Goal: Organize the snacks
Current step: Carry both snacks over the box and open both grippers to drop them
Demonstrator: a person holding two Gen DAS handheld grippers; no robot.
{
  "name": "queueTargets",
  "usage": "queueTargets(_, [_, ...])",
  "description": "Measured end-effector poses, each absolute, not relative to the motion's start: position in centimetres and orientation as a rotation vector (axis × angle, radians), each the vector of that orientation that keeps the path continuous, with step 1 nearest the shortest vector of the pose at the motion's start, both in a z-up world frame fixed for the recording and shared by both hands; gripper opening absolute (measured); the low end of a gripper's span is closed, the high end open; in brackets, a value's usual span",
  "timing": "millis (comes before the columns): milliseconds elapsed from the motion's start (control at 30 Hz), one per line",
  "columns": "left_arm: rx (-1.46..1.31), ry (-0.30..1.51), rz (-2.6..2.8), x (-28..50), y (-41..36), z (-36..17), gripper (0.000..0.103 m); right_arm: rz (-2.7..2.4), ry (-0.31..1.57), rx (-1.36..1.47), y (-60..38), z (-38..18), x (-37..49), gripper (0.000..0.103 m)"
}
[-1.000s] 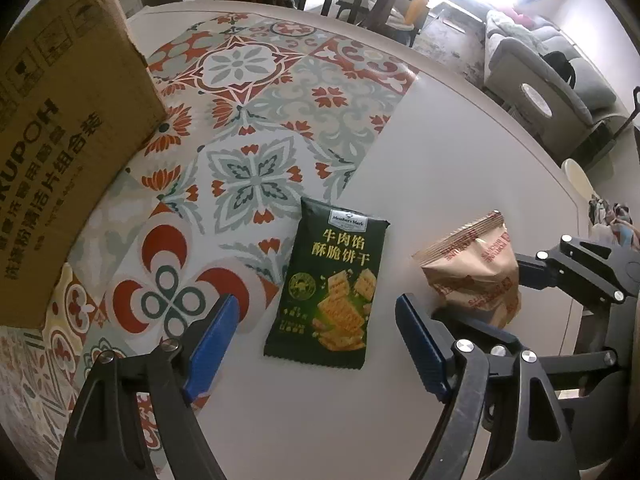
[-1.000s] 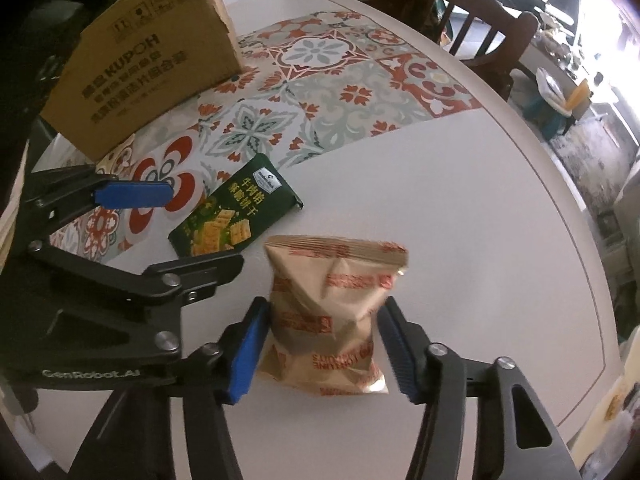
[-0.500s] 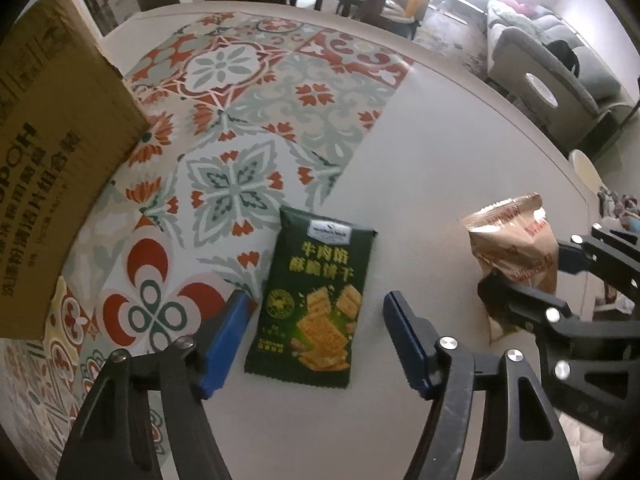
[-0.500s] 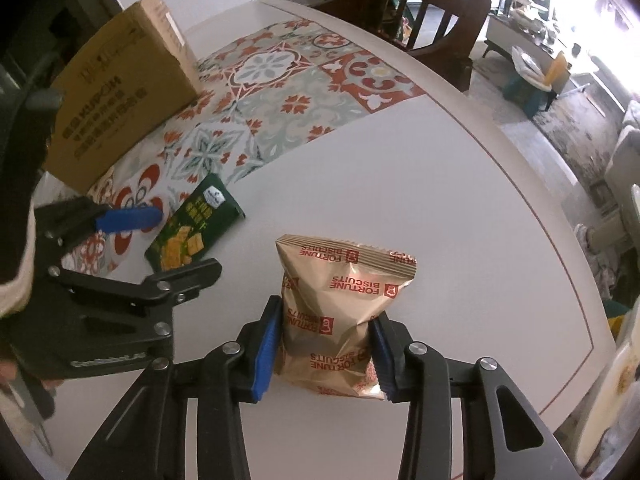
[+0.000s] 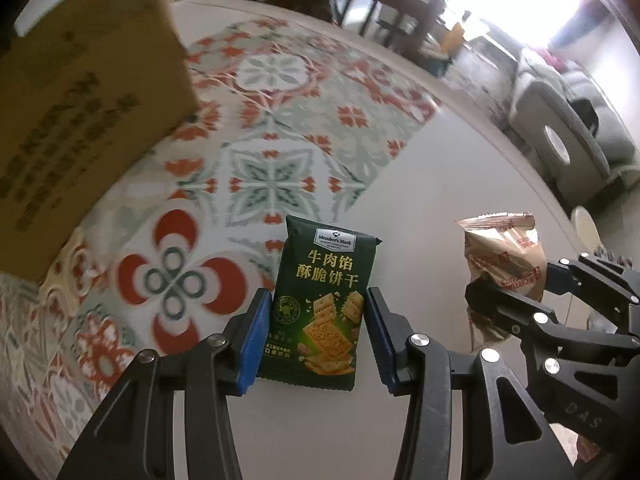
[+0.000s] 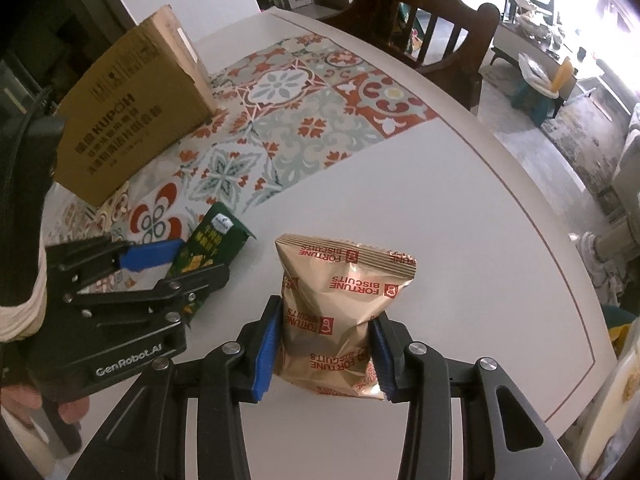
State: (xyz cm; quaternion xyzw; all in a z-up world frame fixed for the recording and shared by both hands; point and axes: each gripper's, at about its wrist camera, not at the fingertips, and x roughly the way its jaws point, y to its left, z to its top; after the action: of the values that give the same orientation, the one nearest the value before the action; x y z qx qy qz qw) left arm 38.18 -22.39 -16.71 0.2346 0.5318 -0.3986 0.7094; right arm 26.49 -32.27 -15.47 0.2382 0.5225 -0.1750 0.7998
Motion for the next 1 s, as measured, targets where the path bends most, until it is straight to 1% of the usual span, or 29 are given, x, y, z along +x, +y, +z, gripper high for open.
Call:
queueTargets(300, [0.401, 1.122, -0.786, 38.2, -19.7, -13.0, 0.046, -0.296, 1.081, 0.488, -31.6, -13.0, 27.5, 0.042])
queueTargets(1000, [0.162, 0.91, -0.565, 38.2, -12.6, -3.4, 0.046, -0.041, 0.893, 0.325, -28.1, -3.6, 31.5, 0.042])
